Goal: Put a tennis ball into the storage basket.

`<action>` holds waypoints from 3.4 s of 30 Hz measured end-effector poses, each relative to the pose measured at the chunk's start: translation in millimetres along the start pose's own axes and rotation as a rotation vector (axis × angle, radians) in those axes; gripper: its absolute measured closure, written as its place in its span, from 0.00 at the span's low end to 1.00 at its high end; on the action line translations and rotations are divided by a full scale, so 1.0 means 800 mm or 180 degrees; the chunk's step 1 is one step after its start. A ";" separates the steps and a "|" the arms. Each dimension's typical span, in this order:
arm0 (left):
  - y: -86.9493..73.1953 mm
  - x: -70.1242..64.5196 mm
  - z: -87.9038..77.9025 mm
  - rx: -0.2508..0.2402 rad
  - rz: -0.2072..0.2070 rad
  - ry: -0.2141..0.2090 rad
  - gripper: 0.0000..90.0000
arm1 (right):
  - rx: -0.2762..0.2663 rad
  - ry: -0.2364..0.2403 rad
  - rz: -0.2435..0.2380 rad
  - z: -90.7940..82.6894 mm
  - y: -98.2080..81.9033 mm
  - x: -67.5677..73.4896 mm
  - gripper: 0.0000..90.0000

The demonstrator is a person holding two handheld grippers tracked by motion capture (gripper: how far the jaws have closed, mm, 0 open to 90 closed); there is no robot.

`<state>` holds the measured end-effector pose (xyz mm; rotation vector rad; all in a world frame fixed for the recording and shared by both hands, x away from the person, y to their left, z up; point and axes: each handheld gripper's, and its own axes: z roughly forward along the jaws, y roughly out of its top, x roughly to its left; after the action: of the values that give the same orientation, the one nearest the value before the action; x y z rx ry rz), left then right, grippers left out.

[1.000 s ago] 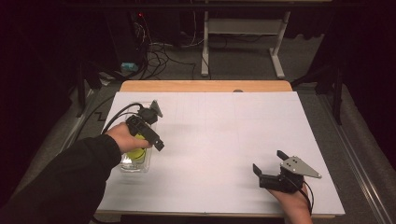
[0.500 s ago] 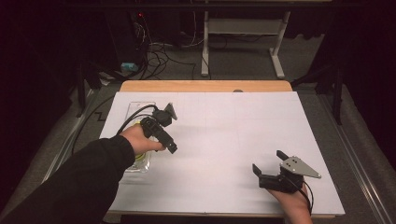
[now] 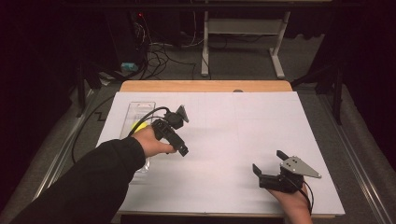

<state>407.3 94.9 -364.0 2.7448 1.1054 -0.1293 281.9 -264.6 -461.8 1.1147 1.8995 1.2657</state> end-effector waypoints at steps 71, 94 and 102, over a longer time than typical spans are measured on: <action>-0.115 -0.026 0.114 -0.2518 -0.0052 -0.0460 0.01 | -0.0023 -0.0040 0.0049 -0.006 -0.001 -0.001 0.00; -0.165 -0.031 0.081 -0.3238 0.0071 -0.0337 0.00 | -0.0150 -0.0004 -0.0001 -0.019 0.006 0.006 0.00; -0.174 -0.026 0.083 -0.3324 0.0006 -0.0341 0.00 | -0.0139 0.0053 -0.0032 -0.015 0.006 0.009 0.00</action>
<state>295.0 166.1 -444.4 1.7753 0.7975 0.2373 270.1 -262.9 -453.4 1.0740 1.8784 1.3085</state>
